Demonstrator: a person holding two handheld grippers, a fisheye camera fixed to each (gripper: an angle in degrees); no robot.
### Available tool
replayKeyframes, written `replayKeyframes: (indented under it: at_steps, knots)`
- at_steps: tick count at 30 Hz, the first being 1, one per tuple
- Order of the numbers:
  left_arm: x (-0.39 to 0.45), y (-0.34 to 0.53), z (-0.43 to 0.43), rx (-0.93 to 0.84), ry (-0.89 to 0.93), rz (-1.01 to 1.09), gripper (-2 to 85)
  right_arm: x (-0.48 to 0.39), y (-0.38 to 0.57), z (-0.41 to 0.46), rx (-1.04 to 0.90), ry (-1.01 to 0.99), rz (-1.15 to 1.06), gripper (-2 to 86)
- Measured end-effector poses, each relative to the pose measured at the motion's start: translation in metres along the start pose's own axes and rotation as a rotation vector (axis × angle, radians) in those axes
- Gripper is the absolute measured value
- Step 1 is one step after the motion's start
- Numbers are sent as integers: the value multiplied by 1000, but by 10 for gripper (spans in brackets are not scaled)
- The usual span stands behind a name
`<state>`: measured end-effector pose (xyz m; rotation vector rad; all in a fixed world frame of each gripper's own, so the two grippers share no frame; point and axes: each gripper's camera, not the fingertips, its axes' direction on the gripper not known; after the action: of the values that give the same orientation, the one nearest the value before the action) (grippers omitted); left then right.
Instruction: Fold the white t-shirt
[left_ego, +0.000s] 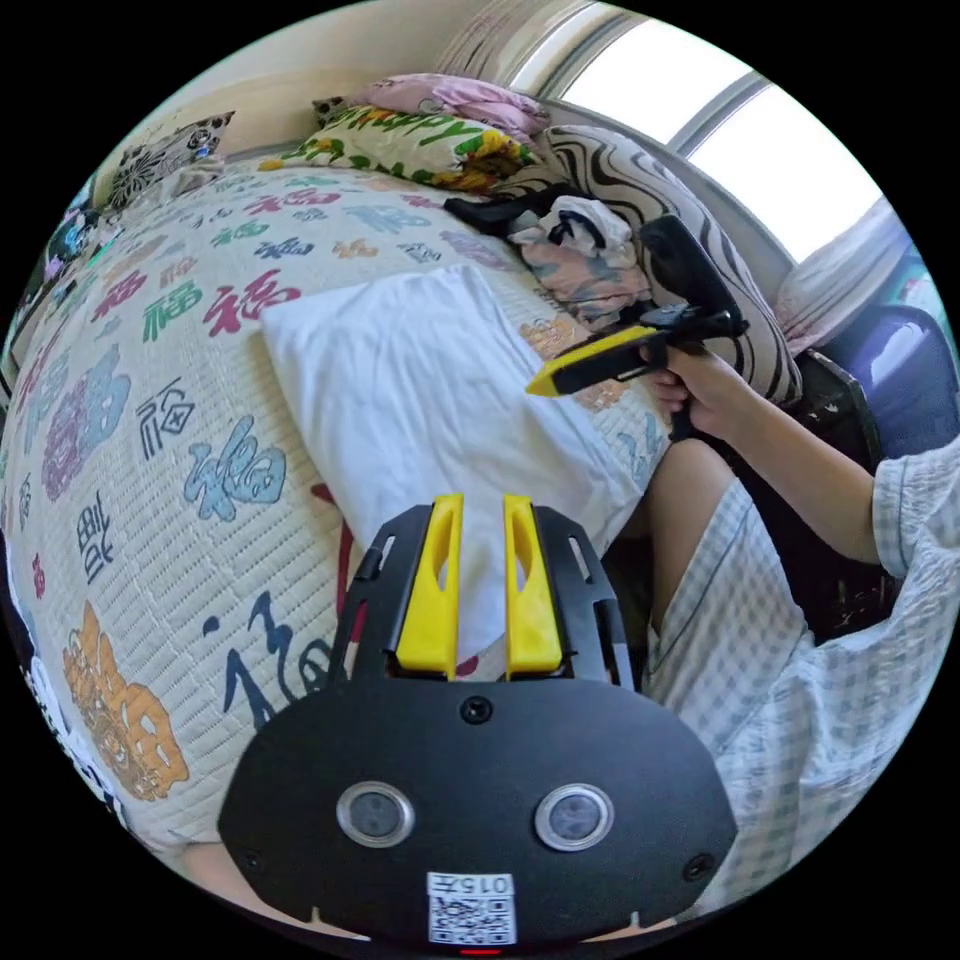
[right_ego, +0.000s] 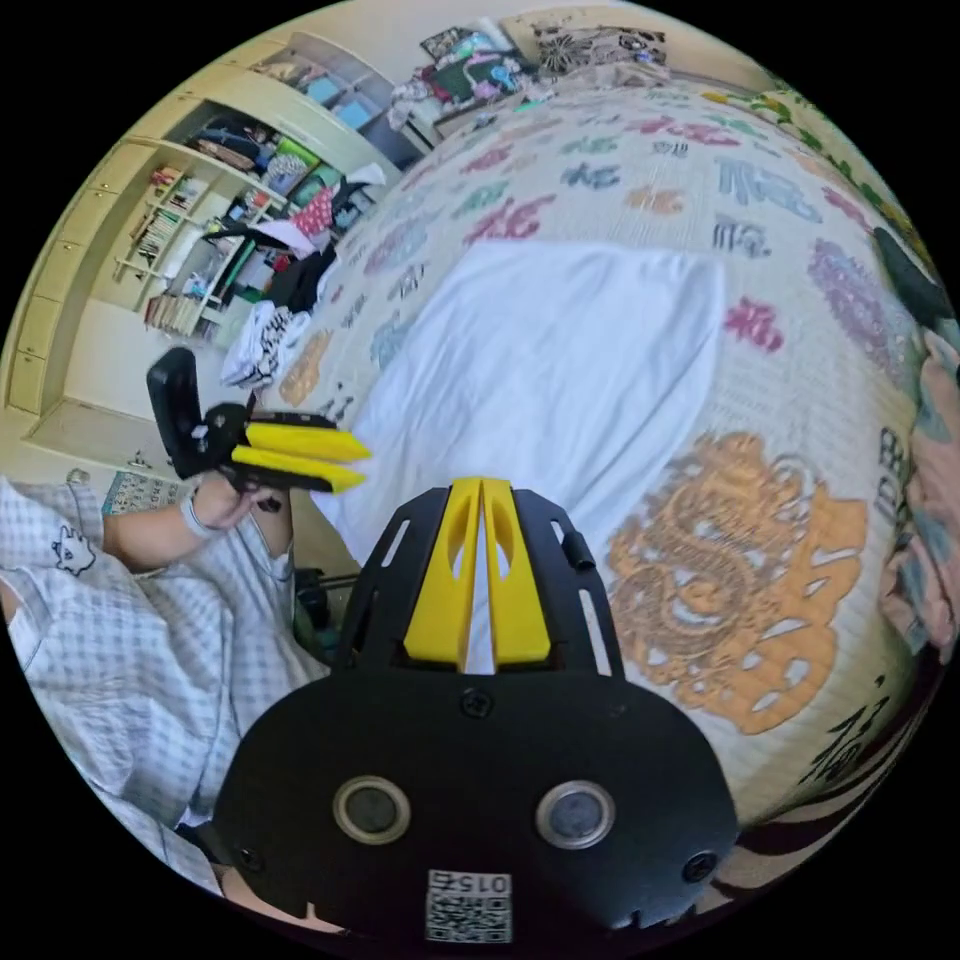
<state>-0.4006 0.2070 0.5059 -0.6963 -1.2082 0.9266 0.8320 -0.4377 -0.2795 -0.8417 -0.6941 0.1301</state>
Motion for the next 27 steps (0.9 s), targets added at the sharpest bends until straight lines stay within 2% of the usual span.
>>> replayKeyframes:
  at_steps: [3, 5, 10, 13, 15, 18, 21, 23, 27]
  knots:
    - [-25, 12, 16, -50, 9, -25, 61, -8, 26, 30, -98, -14, 41, -4]
    - [-34, 19, 19, -45, 2, -36, 57, -9, 52, 27, -73, -8, 84, -5]
    - [-57, 24, 17, -78, 2, -68, 38, -3, 84, 9, -153, 32, 173, -6]
    - [-74, 26, 2, -67, 45, -73, 35, -12, 98, -17, -79, 79, 163, -5]
    - [-88, 27, -12, 38, 72, -80, 40, -20, 103, -32, 10, 18, 127, -6]
    - [-105, 15, -2, 30, 131, -80, 40, -31, 97, -28, 59, -76, 86, -6]
    - [-115, 4, 24, -48, 122, -51, 20, -40, 87, 4, -59, -97, 53, -6]
    - [-126, 4, 37, -109, 68, -31, 9, -38, 92, 30, -231, 35, 61, -6]
    - [-175, 13, 26, -141, 106, -98, -2, -9, 123, 14, -223, -1, 171, -6]
